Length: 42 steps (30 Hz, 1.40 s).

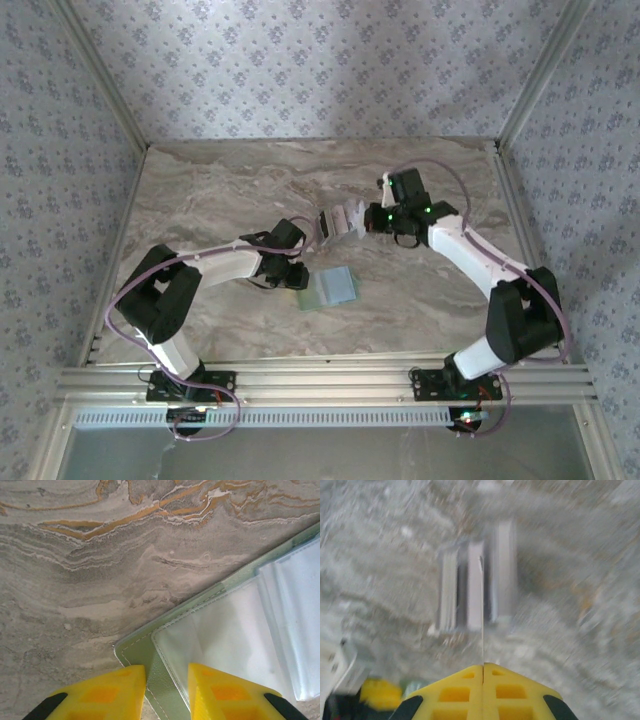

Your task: Put the credit cards into the card holder

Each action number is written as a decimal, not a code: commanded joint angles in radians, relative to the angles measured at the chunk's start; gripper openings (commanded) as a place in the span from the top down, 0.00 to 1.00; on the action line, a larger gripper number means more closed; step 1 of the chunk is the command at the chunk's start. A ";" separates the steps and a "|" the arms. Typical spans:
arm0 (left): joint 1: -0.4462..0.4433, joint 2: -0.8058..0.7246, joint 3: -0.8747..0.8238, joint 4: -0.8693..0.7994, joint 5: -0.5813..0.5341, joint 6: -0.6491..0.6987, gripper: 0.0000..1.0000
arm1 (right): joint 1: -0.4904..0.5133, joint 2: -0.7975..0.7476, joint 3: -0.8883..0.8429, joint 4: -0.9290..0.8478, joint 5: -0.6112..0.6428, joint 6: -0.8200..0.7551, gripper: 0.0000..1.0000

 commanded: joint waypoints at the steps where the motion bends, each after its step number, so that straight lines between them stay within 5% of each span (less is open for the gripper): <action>1: -0.001 0.017 -0.002 -0.002 0.017 0.011 0.71 | 0.076 -0.050 -0.110 0.073 -0.120 0.033 1.00; 13: -0.009 0.031 0.003 -0.003 0.019 0.012 0.81 | 0.169 -0.104 -0.372 0.261 -0.173 0.135 1.00; 42: -0.010 0.039 0.007 -0.006 0.014 0.014 0.83 | 0.181 0.035 -0.469 0.448 -0.365 0.159 1.00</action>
